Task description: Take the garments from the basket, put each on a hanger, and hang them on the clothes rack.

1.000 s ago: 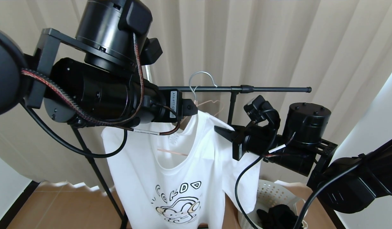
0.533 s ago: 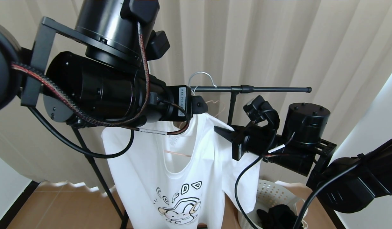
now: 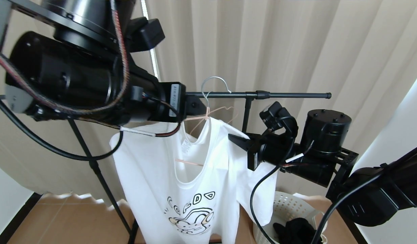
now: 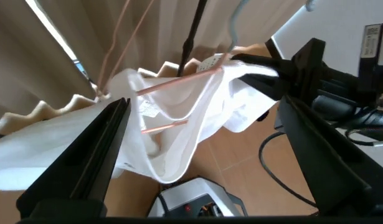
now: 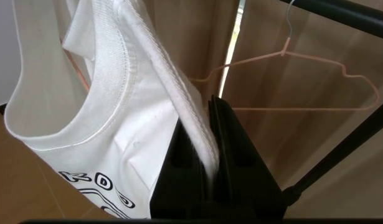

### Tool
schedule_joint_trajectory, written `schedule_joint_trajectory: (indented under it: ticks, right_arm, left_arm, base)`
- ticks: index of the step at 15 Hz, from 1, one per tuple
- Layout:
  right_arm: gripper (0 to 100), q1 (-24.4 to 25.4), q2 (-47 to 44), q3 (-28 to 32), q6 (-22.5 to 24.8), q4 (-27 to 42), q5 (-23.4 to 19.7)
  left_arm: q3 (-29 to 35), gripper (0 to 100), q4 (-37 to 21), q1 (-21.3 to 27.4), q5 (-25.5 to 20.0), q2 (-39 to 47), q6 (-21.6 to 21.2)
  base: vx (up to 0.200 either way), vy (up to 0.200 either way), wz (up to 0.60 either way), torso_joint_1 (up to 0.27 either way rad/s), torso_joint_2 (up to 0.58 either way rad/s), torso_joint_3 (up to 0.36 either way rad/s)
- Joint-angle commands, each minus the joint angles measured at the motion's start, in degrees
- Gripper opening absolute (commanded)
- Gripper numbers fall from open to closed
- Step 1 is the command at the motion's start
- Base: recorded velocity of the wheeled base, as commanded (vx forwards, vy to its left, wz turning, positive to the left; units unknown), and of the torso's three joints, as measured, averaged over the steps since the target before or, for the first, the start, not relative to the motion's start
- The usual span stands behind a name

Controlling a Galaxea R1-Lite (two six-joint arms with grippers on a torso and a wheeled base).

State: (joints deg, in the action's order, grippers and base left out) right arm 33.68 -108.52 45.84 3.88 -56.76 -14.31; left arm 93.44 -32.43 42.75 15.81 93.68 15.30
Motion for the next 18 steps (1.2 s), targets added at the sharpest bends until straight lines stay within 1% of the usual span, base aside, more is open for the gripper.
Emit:
schedule_joint_trajectory:
  ticks: [1,2,3,4,5,6,7,8,9,11,12,13,14,18]
  right_arm:
    - [0,-0.3,-0.1,-0.1,0.0,0.0,-0.7]
    - [0,-0.3,0.0,-0.3,0.0,0.0,-1.3]
    - [0,-0.5,0.1,-0.7,0.0,0.0,-2.2]
    - [0,-0.6,0.1,-0.9,0.3,0.0,-2.9]
    - [0,-0.6,0.2,-1.3,0.7,0.0,-3.5]
    - [0,-0.7,0.2,-2.1,1.5,0.0,-4.9]
    - [0,-0.9,0.2,-2.2,1.7,0.0,-5.3]
    - [0,-1.1,0.1,-2.2,1.8,0.0,-5.3]
    - [0,-1.2,0.1,-2.2,1.8,0.0,-5.3]
    - [0,-1.2,0.2,-2.2,1.8,-0.1,-5.3]
    - [0,-1.2,0.4,-2.2,1.8,-0.1,-5.4]
    - [0,-1.2,0.4,-2.2,1.8,-0.1,-5.4]
    - [0,-1.2,0.6,-2.2,1.8,-0.1,-5.4]
    - [0,-1.2,1.7,-2.9,1.8,-0.1,-5.8]
  left_arm:
    - [1.4,100,-2.9,-7.0,-3.2,-5.3,-7.2]
    - [1.2,100,-3.1,-9.7,-6.0,-5.8,-10.7]
    - [0.2,100,-3.3,-15.1,-11.9,-6.5,-19.2]
    - [-0.5,100,-3.3,-18.7,-15.1,-6.3,-25.9]
    - [-1.1,100,-3.3,-20.3,-17.0,-6.2,-30.2]
    - [-2.2,100,-3.3,-22.0,-20.6,-6.1,-38.2]
    - [-2.6,100,-3.3,-22.7,-22.8,-6.1,-42.4]
    - [-3.4,100,-3.3,-23.8,-26.1,-5.4,-49.1]
    - [-4.3,100,-3.3,-23.7,-26.7,-4.8,-52.7]
    - [-5.8,100,-3.3,-22.6,-27.1,-3.9,-54.7]
    - [-7.6,100,-3.3,-20.9,-29.1,-3.9,-54.9]
    - [-7.7,100,-3.2,-20.8,-29.2,-3.9,-54.9]
    - [-8.7,100,-3.2,-20.4,-31.4,-3.8,-55.0]
    - [-9.9,100,-3.2,-20.3,-31.4,-2.7,-57.6]
  base:
    - [0.0,0.0,0.0,0.0,0.0,0.0]
    - [0.0,0.0,0.0,0.0,0.0,0.0]
    - [0.0,0.0,0.0,0.0,0.0,0.0]
    - [0.0,0.0,0.0,0.0,0.0,0.0]
    - [0.0,0.0,0.0,0.0,0.0,0.0]
    - [0.0,0.0,0.0,0.0,0.0,0.0]
    - [0.0,0.0,0.0,0.0,0.0,0.0]
    - [0.0,0.0,0.0,0.0,0.0,0.0]
    - [0.0,0.0,0.0,0.0,0.0,0.0]
    - [0.0,0.0,0.0,0.0,0.0,0.0]
    - [0.0,0.0,0.0,0.0,0.0,0.0]
    - [0.0,0.0,0.0,0.0,0.0,0.0]
    - [0.0,0.0,0.0,0.0,0.0,0.0]
    - [0.0,0.0,0.0,0.0,0.0,0.0]
